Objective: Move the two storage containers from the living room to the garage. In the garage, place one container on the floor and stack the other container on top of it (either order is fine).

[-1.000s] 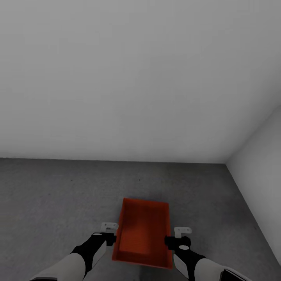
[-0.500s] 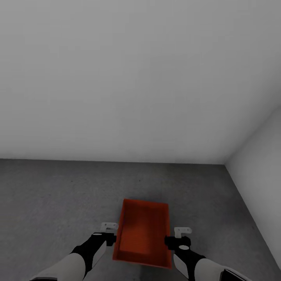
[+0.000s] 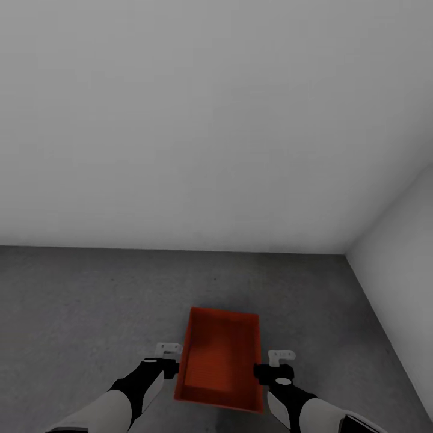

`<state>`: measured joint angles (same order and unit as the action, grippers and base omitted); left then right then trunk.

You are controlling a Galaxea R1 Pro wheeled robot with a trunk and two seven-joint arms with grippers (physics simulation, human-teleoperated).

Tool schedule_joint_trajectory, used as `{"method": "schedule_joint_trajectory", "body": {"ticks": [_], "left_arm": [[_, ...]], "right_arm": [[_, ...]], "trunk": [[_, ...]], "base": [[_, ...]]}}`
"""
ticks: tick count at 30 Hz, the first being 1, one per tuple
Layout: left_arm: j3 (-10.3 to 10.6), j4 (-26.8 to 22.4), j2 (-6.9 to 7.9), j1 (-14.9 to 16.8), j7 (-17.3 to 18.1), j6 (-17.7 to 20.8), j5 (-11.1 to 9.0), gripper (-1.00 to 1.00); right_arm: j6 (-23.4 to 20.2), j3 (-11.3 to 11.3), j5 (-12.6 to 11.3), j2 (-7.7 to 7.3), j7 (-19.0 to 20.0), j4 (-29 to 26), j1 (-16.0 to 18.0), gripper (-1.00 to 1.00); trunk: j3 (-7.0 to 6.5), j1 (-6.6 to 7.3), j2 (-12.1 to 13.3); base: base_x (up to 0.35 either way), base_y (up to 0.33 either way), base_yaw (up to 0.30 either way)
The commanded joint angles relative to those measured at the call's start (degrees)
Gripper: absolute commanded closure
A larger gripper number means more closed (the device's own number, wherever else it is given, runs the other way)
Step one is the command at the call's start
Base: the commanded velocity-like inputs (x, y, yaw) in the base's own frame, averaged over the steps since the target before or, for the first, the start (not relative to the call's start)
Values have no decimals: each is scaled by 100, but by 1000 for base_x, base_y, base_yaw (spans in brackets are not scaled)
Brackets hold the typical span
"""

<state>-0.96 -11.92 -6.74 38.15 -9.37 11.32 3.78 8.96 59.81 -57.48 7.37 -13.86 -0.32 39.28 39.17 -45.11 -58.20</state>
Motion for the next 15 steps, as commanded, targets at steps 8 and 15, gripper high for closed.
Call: {"method": "schedule_joint_trajectory", "body": {"ticks": [8, 15], "left_arm": [[-10, -12, -2, 0, -13, 35, 43, -100], [-10, -12, -2, 0, -13, 29, 44, -100]], "right_arm": [[12, 48, -53, 1, -20, -3, 1, -100], [16, 48, -53, 1, -22, -3, 1, -100]], "trunk": [[-104, 132, 239], [-104, 132, 239]], "base": [[0, 0, 0], [0, 0, 0]]}}
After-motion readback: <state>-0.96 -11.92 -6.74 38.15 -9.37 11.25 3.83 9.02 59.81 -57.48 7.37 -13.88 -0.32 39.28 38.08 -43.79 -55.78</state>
